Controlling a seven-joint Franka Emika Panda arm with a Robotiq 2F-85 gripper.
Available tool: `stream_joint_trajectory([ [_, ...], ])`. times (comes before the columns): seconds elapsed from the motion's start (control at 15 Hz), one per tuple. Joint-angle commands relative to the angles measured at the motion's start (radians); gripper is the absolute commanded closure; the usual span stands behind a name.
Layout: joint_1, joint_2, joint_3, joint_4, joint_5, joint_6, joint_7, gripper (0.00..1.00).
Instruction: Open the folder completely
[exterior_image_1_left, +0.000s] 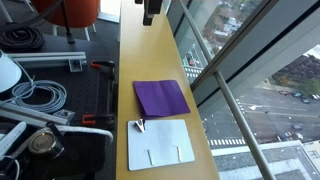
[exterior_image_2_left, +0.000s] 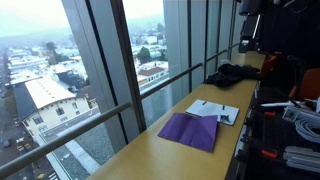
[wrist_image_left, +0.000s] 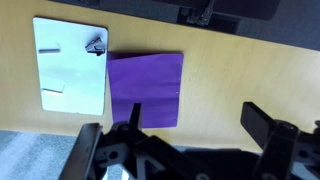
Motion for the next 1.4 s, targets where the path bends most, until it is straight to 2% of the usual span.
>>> stream_joint_trajectory([
  [0.0,-0.002,0.0,0.002,0.002,0.001,-0.003,0.0,0.0],
  [0.47,-0.002,0.0,0.002,0.002,0.001,-0.003,0.0,0.0],
  [0.73,-0.016,0.107,-0.011,0.024,-0.006,0.187,-0.016,0.0],
  [0.93,-0.01,0.245,-0.038,0.08,0.037,0.353,-0.039,0.0],
  [1.07,-0.003,0.37,-0.065,0.146,0.095,0.426,-0.07,0.0],
  [1.2,-0.012,0.501,-0.082,0.241,0.179,0.432,-0.121,0.0],
  [1.33,-0.058,0.629,-0.072,0.349,0.199,0.391,-0.115,0.0],
])
